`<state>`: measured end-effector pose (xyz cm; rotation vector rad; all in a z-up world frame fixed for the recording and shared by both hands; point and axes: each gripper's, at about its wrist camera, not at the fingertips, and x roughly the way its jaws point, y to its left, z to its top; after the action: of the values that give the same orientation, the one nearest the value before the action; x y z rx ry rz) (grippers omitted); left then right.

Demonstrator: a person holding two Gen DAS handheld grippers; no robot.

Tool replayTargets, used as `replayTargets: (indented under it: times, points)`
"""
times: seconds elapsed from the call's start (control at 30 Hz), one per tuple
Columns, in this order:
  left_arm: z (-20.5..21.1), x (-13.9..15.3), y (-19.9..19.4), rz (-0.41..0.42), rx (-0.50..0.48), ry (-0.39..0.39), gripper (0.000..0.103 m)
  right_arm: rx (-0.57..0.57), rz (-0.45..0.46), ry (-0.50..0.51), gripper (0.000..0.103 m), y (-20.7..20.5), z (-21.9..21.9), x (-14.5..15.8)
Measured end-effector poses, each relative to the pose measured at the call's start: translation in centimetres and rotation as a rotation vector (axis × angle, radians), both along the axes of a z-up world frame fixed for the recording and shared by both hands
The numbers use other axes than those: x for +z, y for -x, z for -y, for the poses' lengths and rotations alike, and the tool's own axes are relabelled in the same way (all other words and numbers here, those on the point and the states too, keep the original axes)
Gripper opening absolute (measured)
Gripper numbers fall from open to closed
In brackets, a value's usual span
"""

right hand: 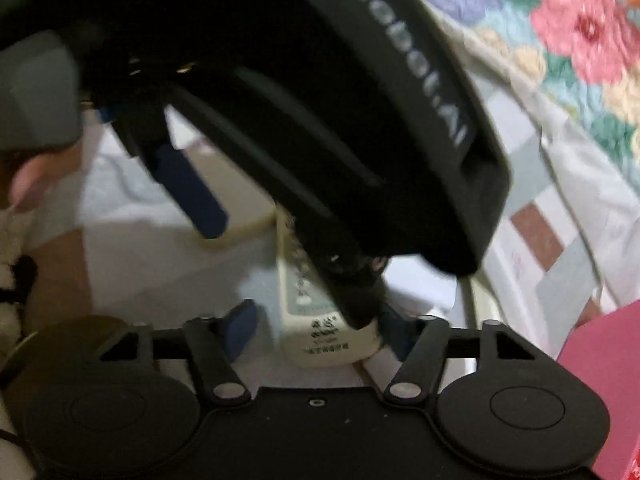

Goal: Organize rigid objects
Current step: 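Move the left tool down to the white display remote, then close the left gripper on the white display remote and lift it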

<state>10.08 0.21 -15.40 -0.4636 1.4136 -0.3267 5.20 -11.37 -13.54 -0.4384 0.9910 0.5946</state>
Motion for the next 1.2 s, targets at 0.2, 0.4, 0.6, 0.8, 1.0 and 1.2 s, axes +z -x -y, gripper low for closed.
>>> replayTargets:
  times: [0.2, 0.4, 0.6, 0.8, 1.0, 1.2]
  points:
    - [0.1, -0.7, -0.1, 0.003, 0.029, 0.015, 0.068, -0.190, -0.164, -0.188, 0.058, 0.4, 2.0, 0.7]
    - [0.3, -1.4, 0.0, -0.008, 0.022, -0.043, 0.050, -0.215, -0.220, -0.277, 0.059, 2.6, 3.2, 0.7]
    - [0.3, -1.3, 0.5, 0.028, 0.029, -0.068, 0.041, -0.182, -0.172, -0.272, 0.065, 2.2, 2.2, 0.7]
    - [0.6, -1.1, 1.0, 0.050, 0.010, -0.072, 0.041, -0.205, -0.110, -0.215, 0.060, 2.7, 0.5, 1.1]
    - [0.9, -0.1, 2.0, 0.077, -0.033, -0.047, 0.044, -0.270, -0.104, -0.261, 0.058, 3.2, 2.0, 1.6]
    - [1.0, 1.4, 3.0, 0.114, -0.070, -0.002, 0.044, -0.311, -0.054, -0.285, 0.058, 4.9, 2.8, 3.2]
